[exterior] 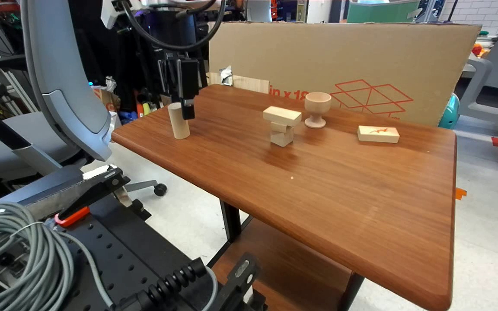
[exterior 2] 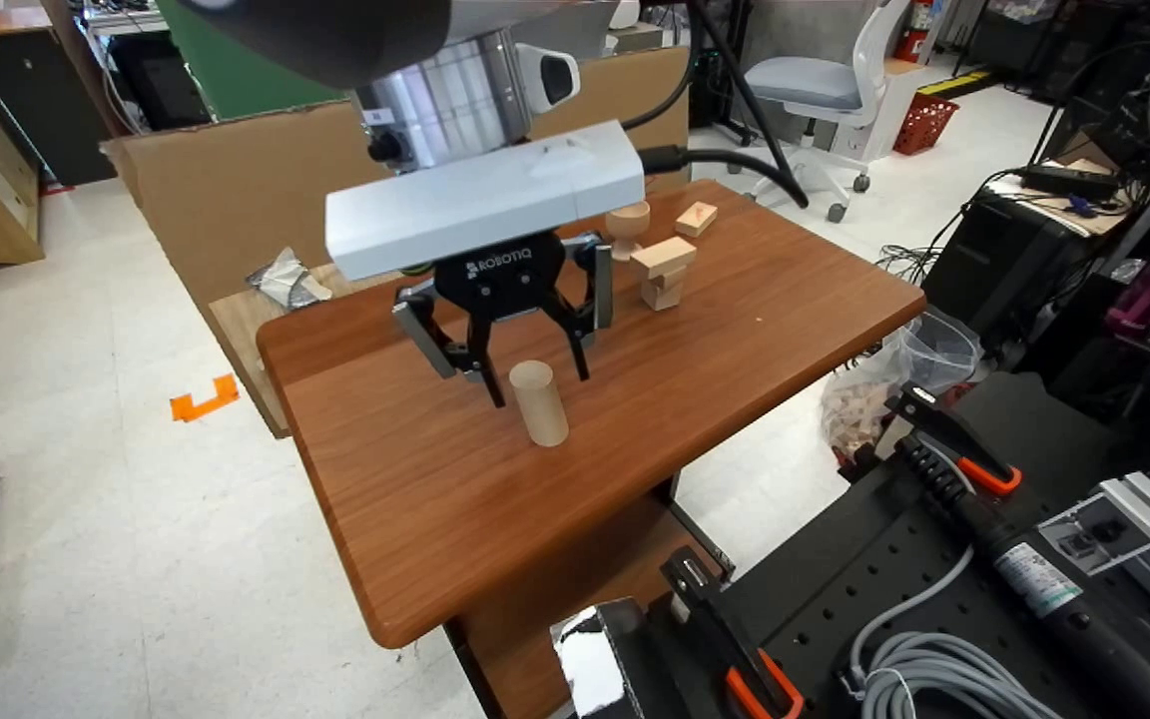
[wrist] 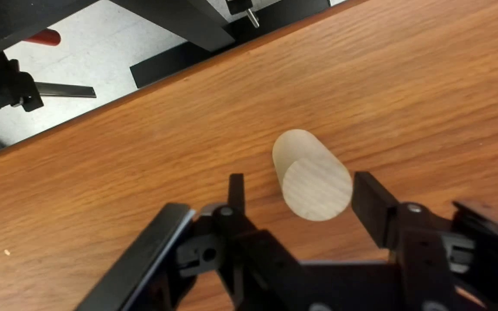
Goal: Move the wooden cylinder on the left backwards
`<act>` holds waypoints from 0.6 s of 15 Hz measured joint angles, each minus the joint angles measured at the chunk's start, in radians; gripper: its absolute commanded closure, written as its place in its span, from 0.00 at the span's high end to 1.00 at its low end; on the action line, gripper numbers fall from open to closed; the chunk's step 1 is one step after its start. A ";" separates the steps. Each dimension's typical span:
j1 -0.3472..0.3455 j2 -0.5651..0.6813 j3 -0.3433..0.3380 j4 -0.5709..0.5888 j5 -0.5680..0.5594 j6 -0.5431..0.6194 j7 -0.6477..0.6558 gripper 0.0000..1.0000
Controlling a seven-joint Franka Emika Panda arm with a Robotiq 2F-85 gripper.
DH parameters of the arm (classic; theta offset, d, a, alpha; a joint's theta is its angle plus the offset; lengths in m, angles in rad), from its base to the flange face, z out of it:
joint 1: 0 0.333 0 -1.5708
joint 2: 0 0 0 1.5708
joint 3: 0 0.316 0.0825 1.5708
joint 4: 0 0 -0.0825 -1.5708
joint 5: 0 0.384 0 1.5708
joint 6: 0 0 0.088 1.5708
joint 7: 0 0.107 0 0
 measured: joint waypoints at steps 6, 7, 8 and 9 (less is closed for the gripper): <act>0.007 0.009 -0.004 0.007 -0.003 -0.006 0.019 0.10; 0.007 0.009 -0.004 0.008 -0.002 -0.007 0.028 0.10; 0.007 0.009 -0.004 0.012 0.000 -0.008 0.041 0.10; 0.006 0.008 -0.004 0.018 0.004 -0.009 0.050 0.10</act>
